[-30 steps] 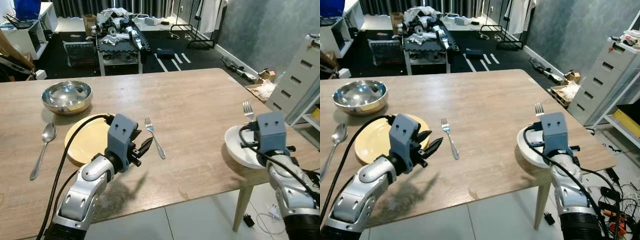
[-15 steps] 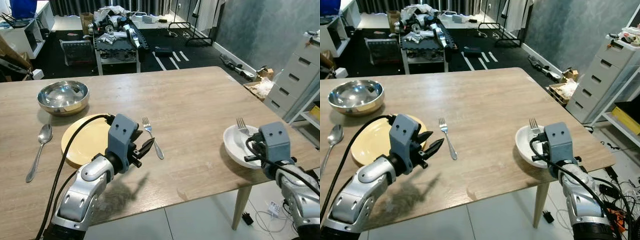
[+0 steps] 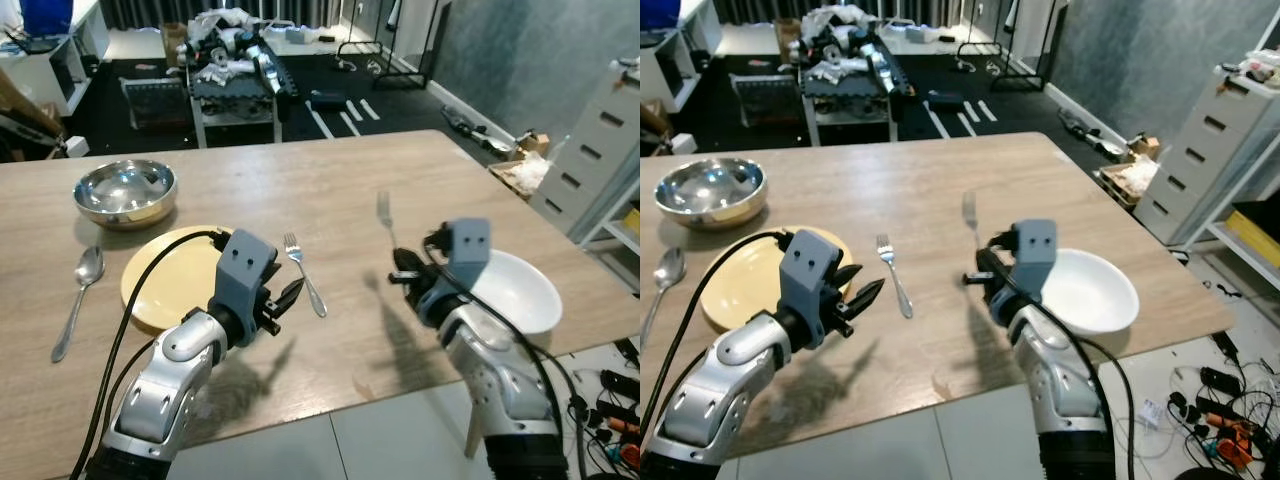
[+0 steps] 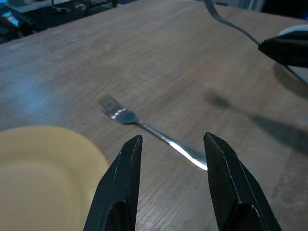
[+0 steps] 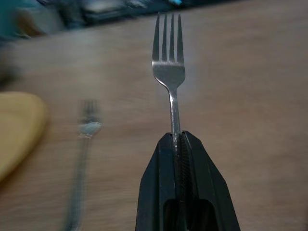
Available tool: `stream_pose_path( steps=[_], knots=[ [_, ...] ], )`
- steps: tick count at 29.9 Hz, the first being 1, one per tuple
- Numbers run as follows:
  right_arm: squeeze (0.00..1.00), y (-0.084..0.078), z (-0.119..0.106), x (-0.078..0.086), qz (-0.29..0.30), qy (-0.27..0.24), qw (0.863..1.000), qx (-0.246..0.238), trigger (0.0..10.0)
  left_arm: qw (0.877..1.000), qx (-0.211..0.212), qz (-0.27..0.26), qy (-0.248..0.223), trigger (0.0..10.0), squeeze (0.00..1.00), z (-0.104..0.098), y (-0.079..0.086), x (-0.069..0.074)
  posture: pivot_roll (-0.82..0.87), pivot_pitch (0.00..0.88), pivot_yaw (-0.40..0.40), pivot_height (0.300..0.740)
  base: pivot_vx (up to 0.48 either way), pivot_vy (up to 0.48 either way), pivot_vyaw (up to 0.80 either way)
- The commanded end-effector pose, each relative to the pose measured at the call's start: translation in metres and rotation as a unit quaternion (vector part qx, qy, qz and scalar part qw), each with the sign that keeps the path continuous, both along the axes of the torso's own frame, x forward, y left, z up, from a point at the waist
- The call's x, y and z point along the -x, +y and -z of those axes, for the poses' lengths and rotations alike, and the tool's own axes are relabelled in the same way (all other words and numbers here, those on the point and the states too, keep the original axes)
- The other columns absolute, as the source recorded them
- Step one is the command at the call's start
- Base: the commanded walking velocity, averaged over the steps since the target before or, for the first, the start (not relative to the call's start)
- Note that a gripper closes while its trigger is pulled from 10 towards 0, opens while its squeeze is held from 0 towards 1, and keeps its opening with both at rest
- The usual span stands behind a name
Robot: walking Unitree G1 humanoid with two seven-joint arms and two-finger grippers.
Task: Setting the table
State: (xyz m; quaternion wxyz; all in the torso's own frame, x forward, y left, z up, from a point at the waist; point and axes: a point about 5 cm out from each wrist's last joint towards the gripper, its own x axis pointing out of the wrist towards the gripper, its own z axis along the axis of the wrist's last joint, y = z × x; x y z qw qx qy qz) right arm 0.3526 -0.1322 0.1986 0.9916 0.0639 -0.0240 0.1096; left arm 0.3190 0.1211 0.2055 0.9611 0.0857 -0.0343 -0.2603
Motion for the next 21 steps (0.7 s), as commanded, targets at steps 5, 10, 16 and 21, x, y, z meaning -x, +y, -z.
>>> stream_pose_path(
  steps=[5,10,16,21],
  knots=[
    [0.00,0.011,0.023,-0.011,0.067,0.023,0.996,0.049,10.0,1.000,0.005,-0.010,0.014,10.0,0.00,0.000,0.008,0.010,0.15,0.172,0.025,0.740,0.000,0.000,0.00],
    [0.00,0.011,0.018,-0.016,0.081,0.003,0.996,0.039,10.0,1.000,0.011,-0.005,0.015,10.0,0.00,-0.003,0.011,0.018,0.18,0.201,0.016,0.740,0.000,0.000,0.00],
    [0.00,0.019,0.016,-0.023,0.073,-0.014,0.997,0.038,10.0,1.000,0.011,0.020,0.020,10.0,0.00,-0.009,0.019,0.039,0.22,0.213,0.010,0.740,0.000,0.000,0.00],
    [0.00,0.026,0.018,-0.031,0.064,-0.029,0.994,0.081,10.0,0.999,0.012,0.027,0.027,10.0,0.00,-0.015,0.032,0.057,0.25,0.215,0.000,0.740,0.000,0.000,0.00]
  ],
)
